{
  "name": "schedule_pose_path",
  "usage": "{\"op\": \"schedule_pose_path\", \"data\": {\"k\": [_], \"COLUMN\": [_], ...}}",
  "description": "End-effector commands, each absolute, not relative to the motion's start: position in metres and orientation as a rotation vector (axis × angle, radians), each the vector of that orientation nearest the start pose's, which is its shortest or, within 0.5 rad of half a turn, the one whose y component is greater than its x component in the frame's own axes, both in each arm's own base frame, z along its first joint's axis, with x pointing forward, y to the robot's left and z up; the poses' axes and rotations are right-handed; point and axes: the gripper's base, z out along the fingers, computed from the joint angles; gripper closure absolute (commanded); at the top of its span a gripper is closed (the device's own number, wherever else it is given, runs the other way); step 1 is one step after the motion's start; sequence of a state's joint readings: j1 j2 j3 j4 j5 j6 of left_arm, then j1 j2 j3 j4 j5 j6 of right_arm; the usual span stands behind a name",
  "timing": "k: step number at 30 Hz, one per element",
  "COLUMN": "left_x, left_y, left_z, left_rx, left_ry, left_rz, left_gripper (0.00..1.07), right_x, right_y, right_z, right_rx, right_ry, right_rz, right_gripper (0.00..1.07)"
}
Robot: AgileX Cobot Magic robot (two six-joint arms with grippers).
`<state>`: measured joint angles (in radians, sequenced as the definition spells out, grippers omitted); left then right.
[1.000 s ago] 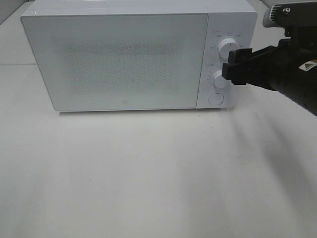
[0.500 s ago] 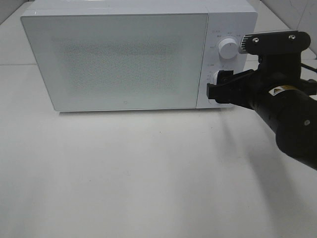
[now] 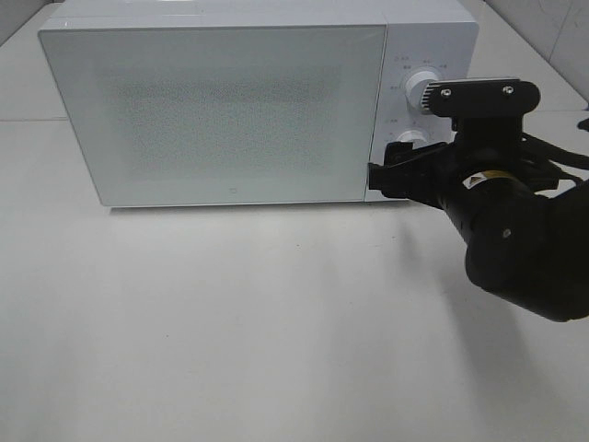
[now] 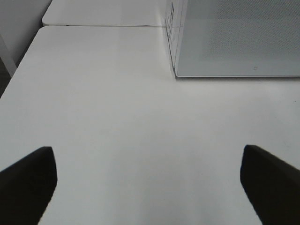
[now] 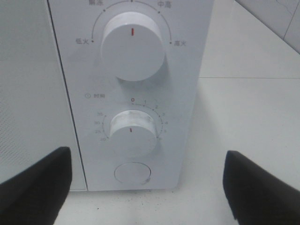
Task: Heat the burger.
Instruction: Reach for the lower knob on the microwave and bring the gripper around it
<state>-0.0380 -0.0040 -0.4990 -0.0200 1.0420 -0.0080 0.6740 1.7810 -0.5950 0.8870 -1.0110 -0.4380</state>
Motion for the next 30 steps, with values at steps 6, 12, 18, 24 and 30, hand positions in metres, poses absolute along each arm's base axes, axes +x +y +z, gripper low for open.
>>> {"op": "schedule_pose_path", "data": {"k": [6, 12, 18, 24, 30], "left_x": [-0.008, -0.008, -0.008, -0.008, -0.008], "left_y": [-0.002, -0.002, -0.002, -0.002, -0.002], "left_z": [0.278, 0.278, 0.278, 0.278, 0.278], "left_rx": [0.025, 0.025, 0.025, 0.025, 0.025], "left_ry": [1.993, 1.993, 1.993, 1.993, 1.993], "left_rz": [-0.059, -0.059, -0.059, -0.058, -0.058], "left_gripper": [0.04, 0.04, 0.04, 0.04, 0.04], "right_x": [0.294, 0.308, 0.317, 0.324, 0.328], "right_y": [0.142, 0.142, 0.14, 0.141, 0.143], "right_z": [0.153, 0.146, 0.143, 0.137, 0.131], "right_rx": [-0.002, -0.014, -0.006, 0.006, 0.006], "right_ry": [1.771, 1.783, 1.782, 1.797, 1.805], "right_rz": [-0.063, -0.065, -0.068, -0.056, -0.058], "right_gripper": [0.27, 0.28, 0.29, 0.31, 0.31]}}
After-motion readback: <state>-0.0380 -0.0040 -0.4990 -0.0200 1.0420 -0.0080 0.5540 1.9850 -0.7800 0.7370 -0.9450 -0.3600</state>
